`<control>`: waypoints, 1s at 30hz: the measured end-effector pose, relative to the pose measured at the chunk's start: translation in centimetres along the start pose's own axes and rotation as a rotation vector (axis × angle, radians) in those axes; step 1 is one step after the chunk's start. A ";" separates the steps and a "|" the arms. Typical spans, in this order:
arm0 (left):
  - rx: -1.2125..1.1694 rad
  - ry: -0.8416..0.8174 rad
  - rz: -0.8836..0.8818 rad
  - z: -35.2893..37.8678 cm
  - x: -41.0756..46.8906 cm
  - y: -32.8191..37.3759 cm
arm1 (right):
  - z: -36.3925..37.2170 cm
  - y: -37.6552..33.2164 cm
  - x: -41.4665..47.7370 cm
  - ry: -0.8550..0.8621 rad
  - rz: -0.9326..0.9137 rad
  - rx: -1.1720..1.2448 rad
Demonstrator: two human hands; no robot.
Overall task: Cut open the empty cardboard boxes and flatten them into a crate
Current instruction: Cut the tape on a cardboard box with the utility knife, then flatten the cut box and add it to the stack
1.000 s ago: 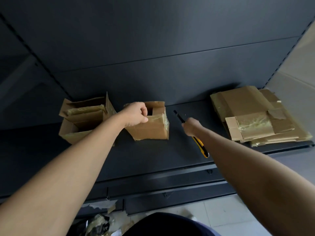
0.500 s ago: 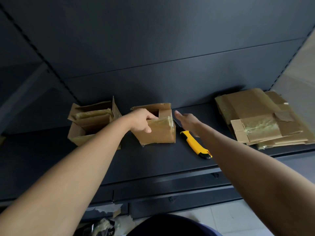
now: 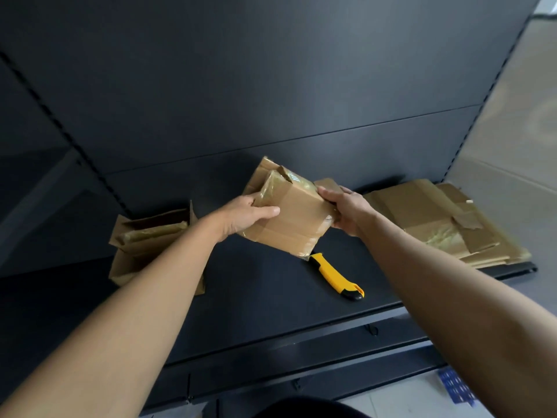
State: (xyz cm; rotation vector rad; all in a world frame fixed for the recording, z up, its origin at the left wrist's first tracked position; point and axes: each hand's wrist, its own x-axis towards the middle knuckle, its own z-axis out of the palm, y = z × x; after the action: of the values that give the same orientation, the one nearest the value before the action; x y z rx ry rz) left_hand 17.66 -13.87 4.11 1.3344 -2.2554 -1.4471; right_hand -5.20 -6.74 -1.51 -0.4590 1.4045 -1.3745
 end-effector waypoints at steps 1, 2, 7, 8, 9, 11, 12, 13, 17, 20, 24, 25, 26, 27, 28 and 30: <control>-0.006 -0.002 0.014 0.1 0.0 0.2 | 0.0 -0.2 -0.1 0.036 -0.021 -0.019; -0.010 -0.015 0.027 0.1 0.1 0.5 | 0.0 -0.3 -0.2 0.072 -0.040 -0.035; 0.388 0.023 0.003 1.3 0.6 1.0 | 0.1 -1.3 -0.9 0.168 -0.146 -0.041; 0.514 0.074 -0.007 1.5 0.7 0.9 | 0.0 -1.4 -1.0 0.183 -0.171 -0.039; 0.576 0.103 -0.008 1.8 0.8 0.8 | -0.2 -1.6 -1.2 0.186 -0.190 -0.044; 0.507 0.063 0.026 2.2 0.9 0.5 | -0.7 -2.0 -1.5 0.175 -0.220 -0.058; 0.374 0.017 0.050 2.5 0.9 0.4 | -1.1 -2.1 -1.6 0.166 -0.237 -0.071; 0.219 -0.007 0.077 2.8 0.6 0.6 | -1.3 -2.3 -1.7 0.154 -0.248 -0.082; -0.139 0.012 0.073 4.3 0.7 2.0 | -1.5 -3.1 -2.0 0.159 -0.280 -0.159; -0.311 -0.081 0.008 5.4 1.3 2.5 | -2.4 -3.9 -2.3 0.141 -0.291 -0.200; -0.518 -0.149 0.000 6.2 2.1 2.9 | -4.1 -4.4 -3.1 0.047 -0.164 -0.208; -0.558 -0.170 0.000 6.5 2.3 3.1 | -4.5 -4.5 -3.2 0.064 -0.161 -0.231; -0.590 -0.191 -0.010 6.9 2.4 3.3 | -4.8 -4.7 -3.3 0.089 -0.165 -0.251; -0.626 -0.208 -0.024 7.4 2.6 3.4 | -5.2 -4.9 -3.4 0.110 -0.170 -0.272; -0.662 -0.205 -0.044 7.9 2.9 3.6 | -5.6 -5.2 -3.4 0.121 -0.168 -0.301; -0.723 -0.136 -0.092 8.8 3.5 4.2 | -6.5 -5.7 -3.6 0.120 -0.149 -0.356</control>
State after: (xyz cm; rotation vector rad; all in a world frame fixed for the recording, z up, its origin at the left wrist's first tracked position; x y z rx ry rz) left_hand 8.30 -10.09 1.68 1.1173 -1.4754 -2.1428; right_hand -11.64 -2.17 3.48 -0.7357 1.7534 -1.2875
